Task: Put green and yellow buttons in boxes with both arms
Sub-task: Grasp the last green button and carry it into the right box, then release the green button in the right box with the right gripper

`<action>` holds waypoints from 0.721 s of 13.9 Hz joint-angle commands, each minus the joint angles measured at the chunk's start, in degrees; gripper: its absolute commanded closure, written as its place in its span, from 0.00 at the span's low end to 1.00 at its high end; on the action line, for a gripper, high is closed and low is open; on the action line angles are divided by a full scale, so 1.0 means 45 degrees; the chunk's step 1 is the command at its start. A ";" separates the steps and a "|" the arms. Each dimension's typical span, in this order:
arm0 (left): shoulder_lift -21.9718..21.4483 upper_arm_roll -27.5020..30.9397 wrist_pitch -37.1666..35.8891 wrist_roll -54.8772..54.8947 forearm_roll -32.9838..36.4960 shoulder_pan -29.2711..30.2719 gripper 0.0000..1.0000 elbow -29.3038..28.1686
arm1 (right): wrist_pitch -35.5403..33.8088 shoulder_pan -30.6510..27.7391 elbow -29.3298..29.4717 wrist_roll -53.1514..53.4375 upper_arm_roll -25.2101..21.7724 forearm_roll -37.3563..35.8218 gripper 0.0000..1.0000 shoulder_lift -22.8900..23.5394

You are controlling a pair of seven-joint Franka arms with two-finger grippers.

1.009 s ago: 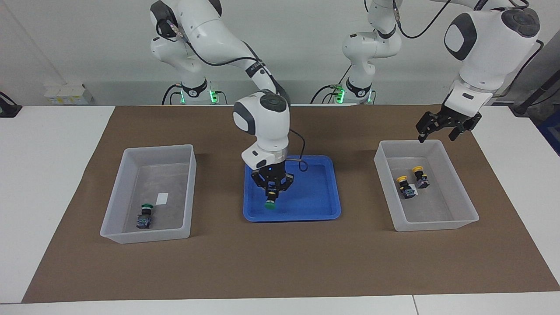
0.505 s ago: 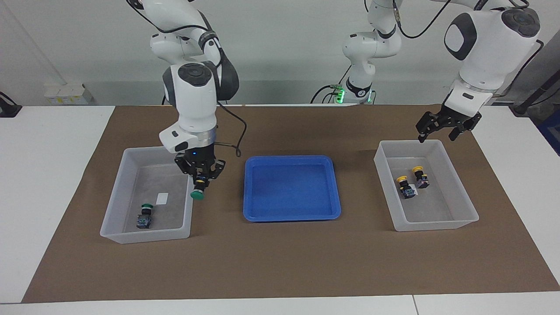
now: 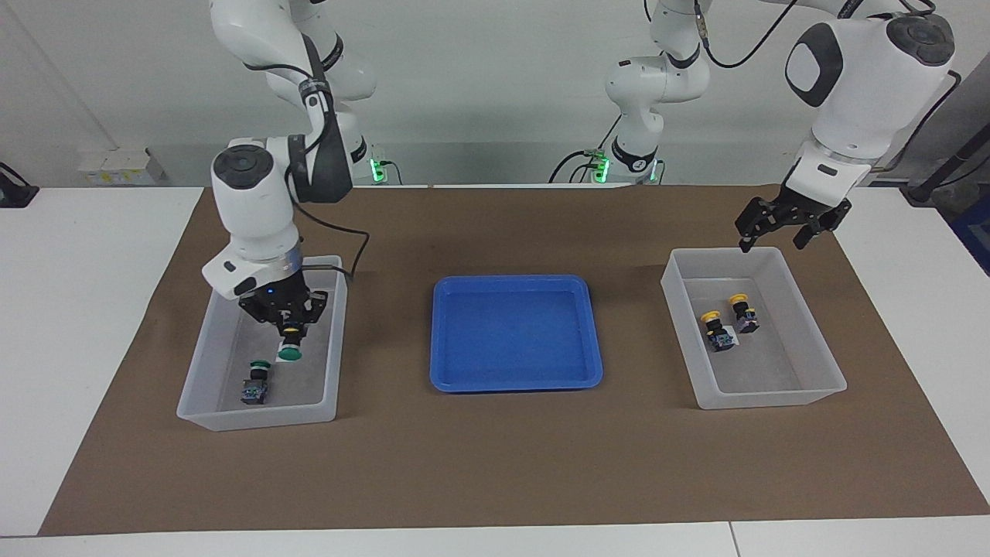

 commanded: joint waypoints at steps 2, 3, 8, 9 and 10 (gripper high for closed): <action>-0.0377 0.0036 0.0171 -0.0094 0.0264 -0.0059 0.00 -0.0449 | 0.1910 -0.0328 -0.1365 -0.0877 0.0162 0.0305 1.00 0.0063; -0.0377 0.0036 0.0171 -0.0094 0.0264 -0.0059 0.00 -0.0469 | 0.2183 -0.0386 -0.1365 -0.1188 0.0162 0.0305 1.00 0.0240; -0.0377 0.0036 0.0171 -0.0094 0.0264 -0.0059 0.00 -0.0469 | 0.3159 -0.0777 -0.1988 -0.1328 0.0162 0.0305 1.00 0.0671; -0.0377 0.0036 0.0171 -0.0094 0.0264 -0.0059 0.00 -0.0450 | 0.3317 -0.0835 -0.2125 -0.1328 0.0162 0.0305 1.00 0.0710; -0.0377 0.0036 0.0171 -0.0094 0.0264 -0.0059 0.00 -0.0469 | 0.3319 -0.0932 -0.2184 -0.1328 0.0162 0.0305 0.95 0.0730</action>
